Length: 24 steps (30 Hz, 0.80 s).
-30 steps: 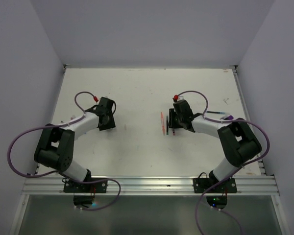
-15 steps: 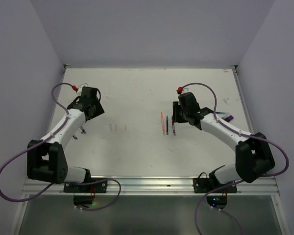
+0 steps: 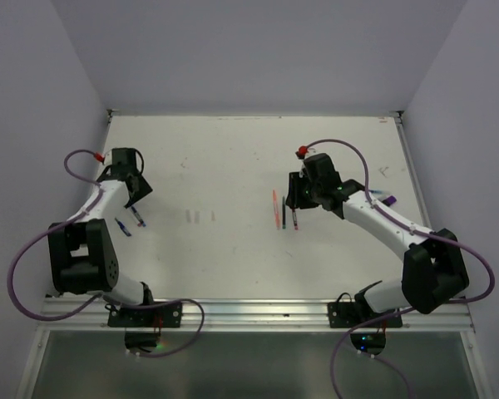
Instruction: Open the pen caps
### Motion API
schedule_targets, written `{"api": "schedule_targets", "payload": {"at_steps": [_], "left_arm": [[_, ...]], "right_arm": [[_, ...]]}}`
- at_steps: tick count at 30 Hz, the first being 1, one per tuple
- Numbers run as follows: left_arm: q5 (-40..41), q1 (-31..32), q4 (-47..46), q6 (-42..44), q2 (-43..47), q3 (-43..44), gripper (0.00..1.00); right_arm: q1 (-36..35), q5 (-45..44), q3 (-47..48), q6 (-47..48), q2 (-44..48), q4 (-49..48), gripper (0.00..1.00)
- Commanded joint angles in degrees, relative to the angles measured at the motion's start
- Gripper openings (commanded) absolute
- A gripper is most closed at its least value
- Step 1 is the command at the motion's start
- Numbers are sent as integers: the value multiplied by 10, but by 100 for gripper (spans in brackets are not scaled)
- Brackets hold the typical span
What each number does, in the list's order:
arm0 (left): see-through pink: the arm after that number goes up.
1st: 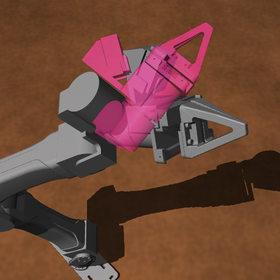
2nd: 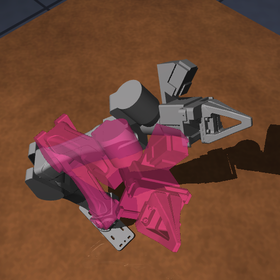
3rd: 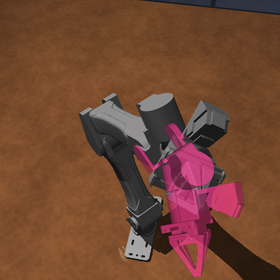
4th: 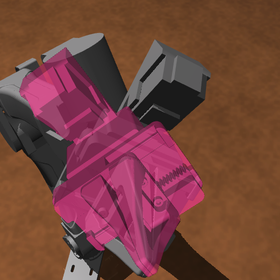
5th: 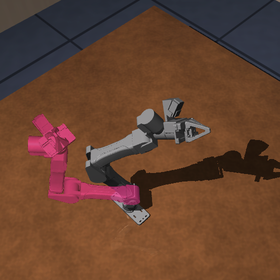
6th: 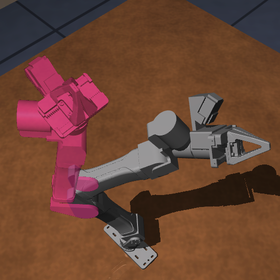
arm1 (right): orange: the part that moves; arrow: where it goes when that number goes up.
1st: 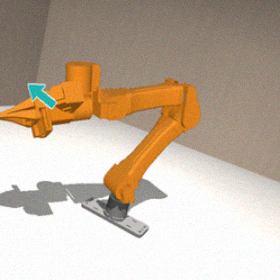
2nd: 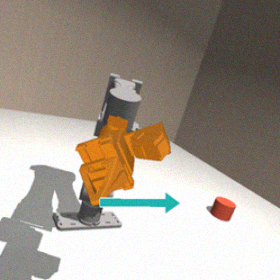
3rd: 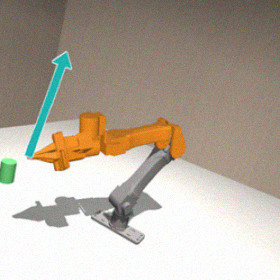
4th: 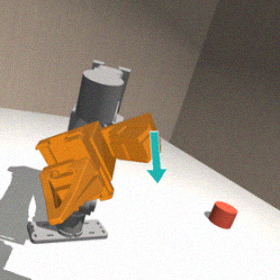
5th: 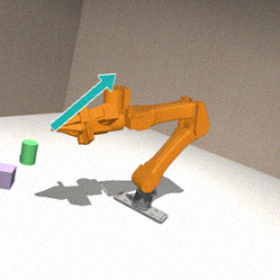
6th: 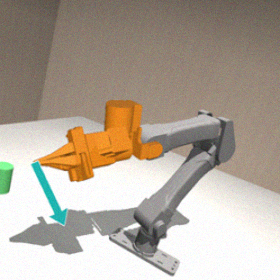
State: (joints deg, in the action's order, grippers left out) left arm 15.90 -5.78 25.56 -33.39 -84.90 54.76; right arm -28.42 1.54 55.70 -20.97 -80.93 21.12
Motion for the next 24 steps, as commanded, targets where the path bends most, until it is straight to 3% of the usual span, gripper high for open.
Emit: {"api": "schedule_targets", "payload": {"at_steps": [1, 24], "left_arm": [[-16, -26, -52, 5, -22, -7, 51], [-19, -54, -114, 14, -90, -38, 50]], "right_arm": [[2, 24, 27, 3, 9, 13, 40], [2, 41, 32, -6, -10, -2, 40]]}}
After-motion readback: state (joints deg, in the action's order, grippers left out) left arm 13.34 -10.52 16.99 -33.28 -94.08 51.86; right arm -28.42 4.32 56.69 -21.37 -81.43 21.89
